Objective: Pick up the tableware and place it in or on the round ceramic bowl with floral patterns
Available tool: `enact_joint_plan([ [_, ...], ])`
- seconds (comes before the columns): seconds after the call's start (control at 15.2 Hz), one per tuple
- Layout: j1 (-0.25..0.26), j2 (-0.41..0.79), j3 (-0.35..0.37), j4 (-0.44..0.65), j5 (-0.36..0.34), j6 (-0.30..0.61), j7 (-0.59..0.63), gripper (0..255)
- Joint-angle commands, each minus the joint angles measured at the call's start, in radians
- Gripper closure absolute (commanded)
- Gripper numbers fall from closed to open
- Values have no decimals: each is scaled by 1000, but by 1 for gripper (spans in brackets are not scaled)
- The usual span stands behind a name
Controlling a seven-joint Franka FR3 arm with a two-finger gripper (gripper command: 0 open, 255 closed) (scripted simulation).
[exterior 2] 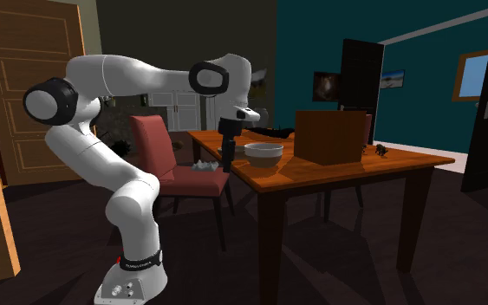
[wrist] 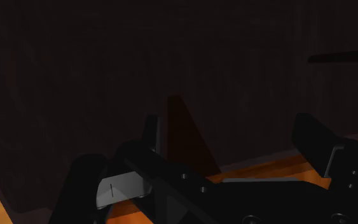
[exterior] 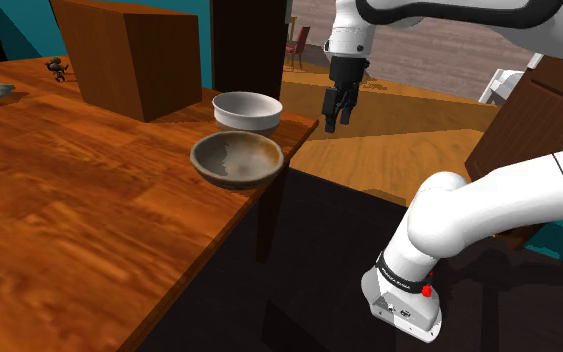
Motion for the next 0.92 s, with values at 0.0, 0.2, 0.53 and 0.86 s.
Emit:
enact_joint_plan([
  [0.0, 0, 0, 0, 0, 0, 0, 0, 0],
  [0.2, 15, 103, 7, 96, 37, 19, 13, 0],
  [0.53, 36, 272, 14, 274, 93, 31, 31, 0],
  [0.86, 53, 442, 16, 482, 145, 16, 48, 0],
])
